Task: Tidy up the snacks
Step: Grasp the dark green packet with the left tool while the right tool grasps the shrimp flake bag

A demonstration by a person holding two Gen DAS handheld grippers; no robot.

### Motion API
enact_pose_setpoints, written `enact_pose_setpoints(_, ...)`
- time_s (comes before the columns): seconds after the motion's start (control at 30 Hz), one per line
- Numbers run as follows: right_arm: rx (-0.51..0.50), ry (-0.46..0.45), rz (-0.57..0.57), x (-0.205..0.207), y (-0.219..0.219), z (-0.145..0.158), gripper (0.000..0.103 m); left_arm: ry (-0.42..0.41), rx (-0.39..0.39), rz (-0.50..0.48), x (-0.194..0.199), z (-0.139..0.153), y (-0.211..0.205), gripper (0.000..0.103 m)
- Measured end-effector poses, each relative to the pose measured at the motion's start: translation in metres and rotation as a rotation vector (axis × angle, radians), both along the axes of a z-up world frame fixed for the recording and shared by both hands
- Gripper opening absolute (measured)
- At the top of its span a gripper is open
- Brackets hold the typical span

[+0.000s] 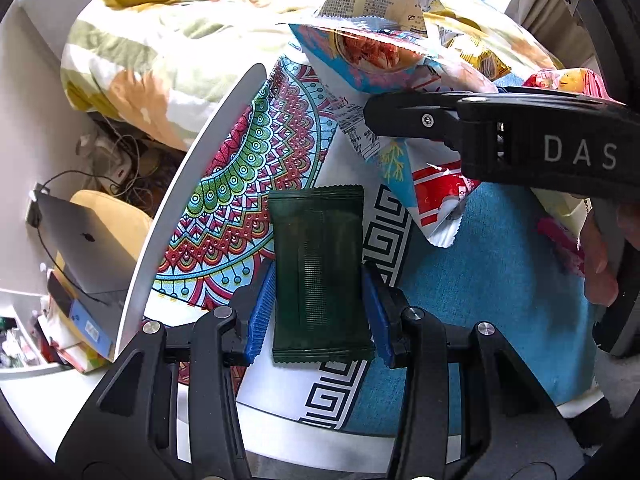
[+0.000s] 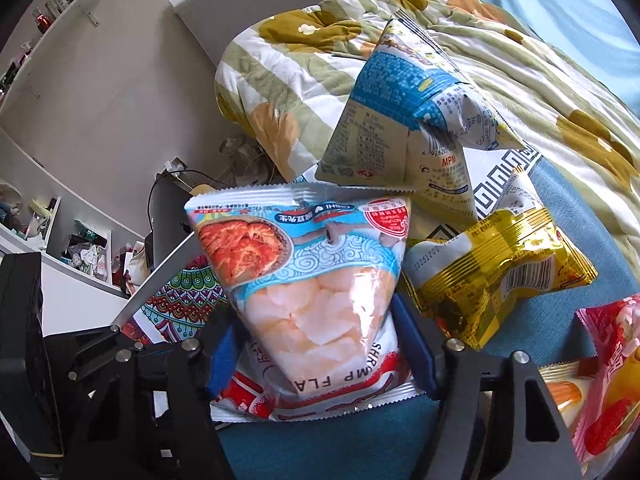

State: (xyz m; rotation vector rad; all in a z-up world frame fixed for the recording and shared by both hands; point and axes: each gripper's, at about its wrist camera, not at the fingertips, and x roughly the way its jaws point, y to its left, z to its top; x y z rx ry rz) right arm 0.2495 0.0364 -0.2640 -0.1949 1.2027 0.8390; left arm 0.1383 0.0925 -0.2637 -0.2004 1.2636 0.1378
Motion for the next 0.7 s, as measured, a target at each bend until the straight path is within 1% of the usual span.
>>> enact_pose_setpoints(0.03, 0.000, -0.003, -0.005, 0.000, -0.001, 0.001, 0.059, -0.004, 0.001, -0.008, 0.000, 0.002, 0.000, 0.039)
enact_pose_setpoints(0.07, 0.001, -0.002, -0.009, -0.001, -0.001, 0.002, 0.058, -0.006, 0.002, -0.017, 0.000, 0.003, 0.000, 0.039)
enact_pose_setpoints(0.2, 0.016, -0.009, -0.034, -0.004, -0.005, 0.007, 0.058, -0.014, 0.001, -0.044, 0.001, 0.006, 0.004, 0.039)
enact_pose_setpoints(0.33, 0.036, -0.018, -0.077, -0.006, -0.010, 0.019, 0.058, -0.035, 0.006, -0.076, 0.001, 0.020, 0.009, 0.039)
enact_pose_setpoints(0.5, 0.048, -0.055, -0.136, -0.012, -0.018, 0.044, 0.058, -0.083, 0.029, -0.124, 0.004, 0.050, 0.012, 0.039)
enact_pose_setpoints(0.63, 0.065, -0.094, -0.209, -0.019, -0.030, 0.073, 0.058, -0.141, 0.042, -0.176, 0.008, 0.079, 0.015, 0.039)
enact_pose_setpoints(0.7, 0.077, -0.115, -0.256, -0.024, -0.039, 0.089, 0.058, -0.171, 0.062, -0.214, 0.011, 0.095, 0.015, 0.039)
